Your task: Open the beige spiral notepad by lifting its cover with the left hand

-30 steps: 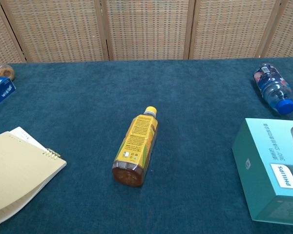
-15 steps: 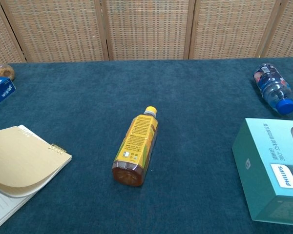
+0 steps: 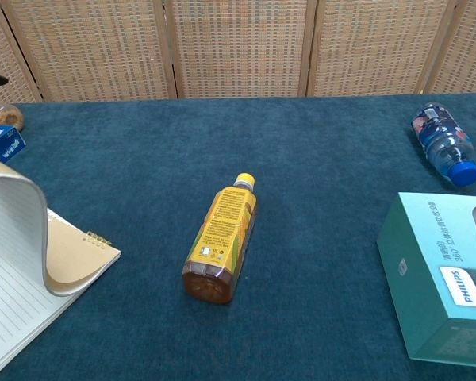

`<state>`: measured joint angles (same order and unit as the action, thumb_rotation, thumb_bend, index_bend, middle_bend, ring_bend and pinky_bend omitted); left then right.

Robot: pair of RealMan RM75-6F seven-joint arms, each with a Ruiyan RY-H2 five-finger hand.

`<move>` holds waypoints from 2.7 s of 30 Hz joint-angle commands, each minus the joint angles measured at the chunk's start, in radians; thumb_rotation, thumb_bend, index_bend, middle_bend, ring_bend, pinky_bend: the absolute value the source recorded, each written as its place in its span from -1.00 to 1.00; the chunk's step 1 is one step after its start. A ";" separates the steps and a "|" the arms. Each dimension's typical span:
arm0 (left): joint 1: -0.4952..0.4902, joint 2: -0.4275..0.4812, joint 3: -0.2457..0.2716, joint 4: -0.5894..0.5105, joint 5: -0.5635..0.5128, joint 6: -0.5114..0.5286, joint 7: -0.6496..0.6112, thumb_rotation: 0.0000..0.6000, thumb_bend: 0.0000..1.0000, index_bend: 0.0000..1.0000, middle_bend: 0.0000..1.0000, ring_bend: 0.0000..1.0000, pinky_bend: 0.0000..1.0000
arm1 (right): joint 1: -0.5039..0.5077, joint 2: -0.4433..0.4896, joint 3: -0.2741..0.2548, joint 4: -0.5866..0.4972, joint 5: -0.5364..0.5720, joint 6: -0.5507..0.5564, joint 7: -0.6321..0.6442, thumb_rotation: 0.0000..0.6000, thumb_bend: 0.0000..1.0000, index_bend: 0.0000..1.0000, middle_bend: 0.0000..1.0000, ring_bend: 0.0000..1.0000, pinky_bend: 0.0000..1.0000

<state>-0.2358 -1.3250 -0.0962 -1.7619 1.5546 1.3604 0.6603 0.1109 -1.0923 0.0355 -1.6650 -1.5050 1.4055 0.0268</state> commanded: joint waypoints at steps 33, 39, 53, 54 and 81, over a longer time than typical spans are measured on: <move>-0.388 -0.294 -0.267 0.450 -0.279 -0.145 0.179 1.00 0.39 0.65 -1.00 -1.00 -1.00 | -0.003 -0.004 0.028 0.033 0.028 0.011 0.077 1.00 -1.00 -1.00 -1.00 -1.00 -1.00; -0.453 -0.380 -0.291 0.614 -0.310 -0.137 0.159 1.00 0.38 0.65 -1.00 -1.00 -1.00 | -0.002 -0.004 0.032 0.042 0.032 0.009 0.097 1.00 -1.00 -1.00 -1.00 -1.00 -1.00; -0.540 -0.502 -0.286 0.876 -0.370 -0.174 0.118 1.00 -0.03 0.19 -1.00 -1.00 -1.00 | 0.007 0.004 0.040 0.066 0.063 -0.028 0.158 1.00 -1.00 -1.00 -1.00 -1.00 -1.00; -0.539 -0.506 -0.279 0.886 -0.368 -0.172 0.118 1.00 -0.10 0.08 -1.00 -1.00 -1.00 | 0.007 0.004 0.040 0.066 0.062 -0.028 0.159 1.00 -1.00 -1.00 -1.00 -1.00 -1.00; -0.349 -0.269 -0.215 0.424 -0.424 -0.082 0.000 1.00 -1.00 -0.94 -1.00 -1.00 -1.00 | 0.005 0.010 0.021 0.042 0.023 -0.017 0.131 1.00 -1.00 -1.00 -1.00 -1.00 -1.00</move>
<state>-0.6604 -1.6850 -0.3339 -1.1815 1.1474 1.2543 0.7113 0.1151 -1.0822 0.0579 -1.6217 -1.4804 1.3888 0.1600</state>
